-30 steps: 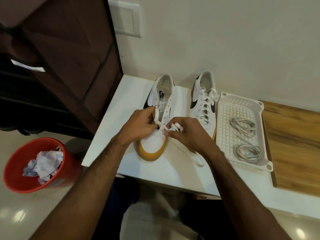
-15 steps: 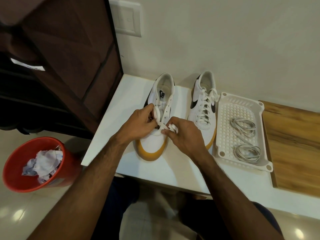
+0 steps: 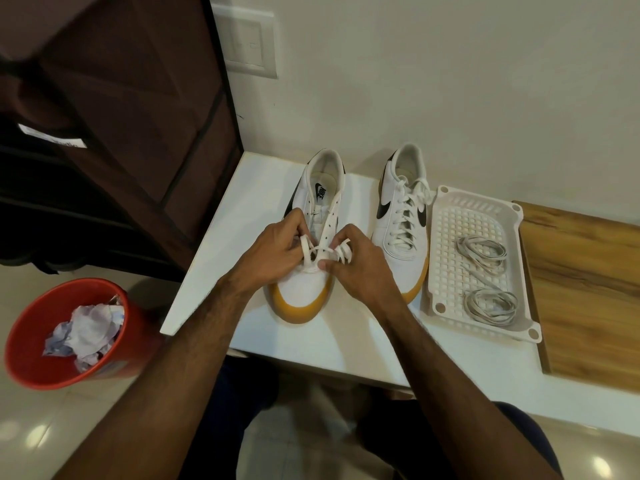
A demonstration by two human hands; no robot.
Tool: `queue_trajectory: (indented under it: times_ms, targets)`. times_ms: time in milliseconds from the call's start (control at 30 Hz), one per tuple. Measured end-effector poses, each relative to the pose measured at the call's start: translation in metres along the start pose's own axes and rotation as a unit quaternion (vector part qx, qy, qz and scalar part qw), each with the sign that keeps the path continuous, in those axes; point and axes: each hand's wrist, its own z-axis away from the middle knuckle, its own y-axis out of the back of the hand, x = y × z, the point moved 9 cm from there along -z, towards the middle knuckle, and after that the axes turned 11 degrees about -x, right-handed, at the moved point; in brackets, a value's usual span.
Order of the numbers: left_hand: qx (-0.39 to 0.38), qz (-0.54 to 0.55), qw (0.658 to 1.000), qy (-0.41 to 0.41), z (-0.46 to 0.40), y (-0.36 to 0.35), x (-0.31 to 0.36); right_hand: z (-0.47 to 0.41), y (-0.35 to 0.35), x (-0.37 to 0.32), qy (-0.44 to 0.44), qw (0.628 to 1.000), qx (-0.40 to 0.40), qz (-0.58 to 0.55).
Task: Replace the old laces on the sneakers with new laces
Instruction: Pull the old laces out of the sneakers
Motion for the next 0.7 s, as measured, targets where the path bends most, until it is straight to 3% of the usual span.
queue_trajectory:
  times_ms: [133,300,567,700]
  targets:
    - [0.004,-0.029,1.000,0.004,-0.001,-0.001,-0.003,0.002,-0.005,-0.019,0.094,0.993,-0.037,0.062]
    - [0.013,-0.018,1.000,0.011,-0.001,0.000,-0.002,-0.006,0.004,-0.029,0.109,0.974,-0.030,0.196]
    - [0.119,0.086,0.988,0.049,0.002,0.016,-0.014,-0.014,-0.001,-0.022,0.110,0.981,-0.095,0.132]
    - [0.123,0.114,0.985,0.046,0.001,0.020,-0.016,-0.012,0.000,-0.021,0.096,0.986,-0.134,-0.038]
